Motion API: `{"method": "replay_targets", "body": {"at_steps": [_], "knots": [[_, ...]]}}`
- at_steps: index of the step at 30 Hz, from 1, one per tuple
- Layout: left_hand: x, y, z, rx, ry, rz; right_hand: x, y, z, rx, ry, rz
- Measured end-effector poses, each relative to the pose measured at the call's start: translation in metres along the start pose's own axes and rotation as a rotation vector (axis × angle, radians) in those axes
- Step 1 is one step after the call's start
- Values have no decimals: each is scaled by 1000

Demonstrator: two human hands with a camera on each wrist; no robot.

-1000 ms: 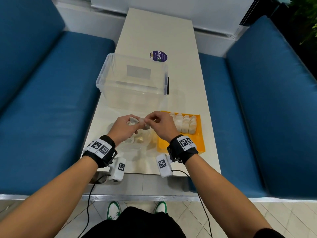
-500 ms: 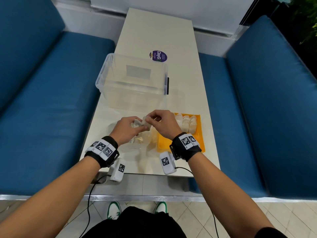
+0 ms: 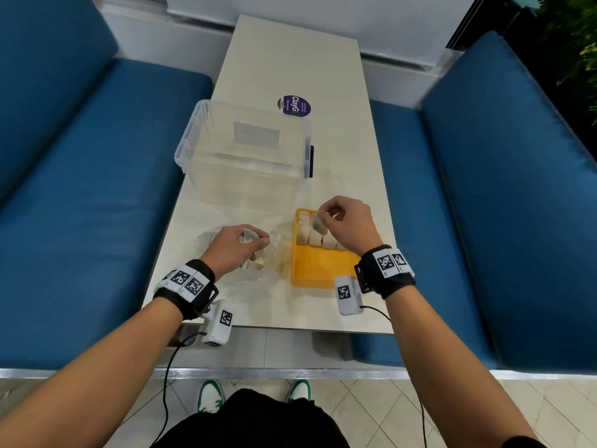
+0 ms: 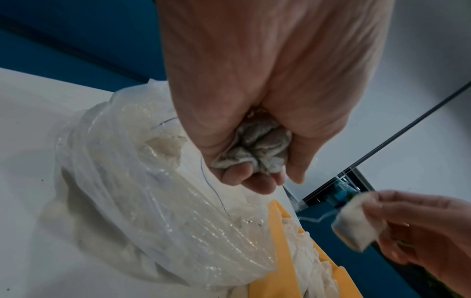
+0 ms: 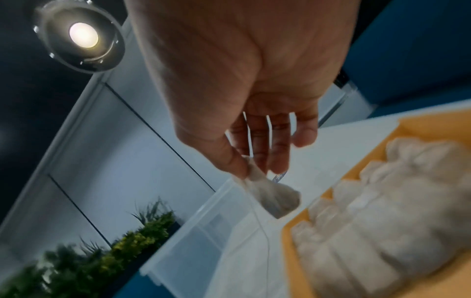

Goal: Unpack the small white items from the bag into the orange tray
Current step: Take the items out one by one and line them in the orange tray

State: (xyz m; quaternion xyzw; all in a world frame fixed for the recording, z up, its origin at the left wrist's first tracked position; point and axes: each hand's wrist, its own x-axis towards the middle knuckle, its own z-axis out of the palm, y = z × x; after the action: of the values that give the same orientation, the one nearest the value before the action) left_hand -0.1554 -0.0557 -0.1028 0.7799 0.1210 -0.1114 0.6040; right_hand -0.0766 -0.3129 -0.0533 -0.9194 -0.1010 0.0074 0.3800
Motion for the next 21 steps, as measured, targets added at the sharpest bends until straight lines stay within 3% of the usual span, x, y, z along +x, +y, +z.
{"method": "replay_targets", "body": {"at_steps": [6, 12, 17, 21], "knots": [[-2, -1, -1, -1, 2, -27, -4, 23, -3, -439, -26, 89], [-4, -4, -3, -10, 6, -41, -5, 19, 17, -426, -167, 78], [-5, -8, -6, -28, 17, -51, -9, 31, 20, -677, -260, 236], [-5, -9, -6, -17, 19, -59, -11, 43, 12, -697, -194, 376]]}}
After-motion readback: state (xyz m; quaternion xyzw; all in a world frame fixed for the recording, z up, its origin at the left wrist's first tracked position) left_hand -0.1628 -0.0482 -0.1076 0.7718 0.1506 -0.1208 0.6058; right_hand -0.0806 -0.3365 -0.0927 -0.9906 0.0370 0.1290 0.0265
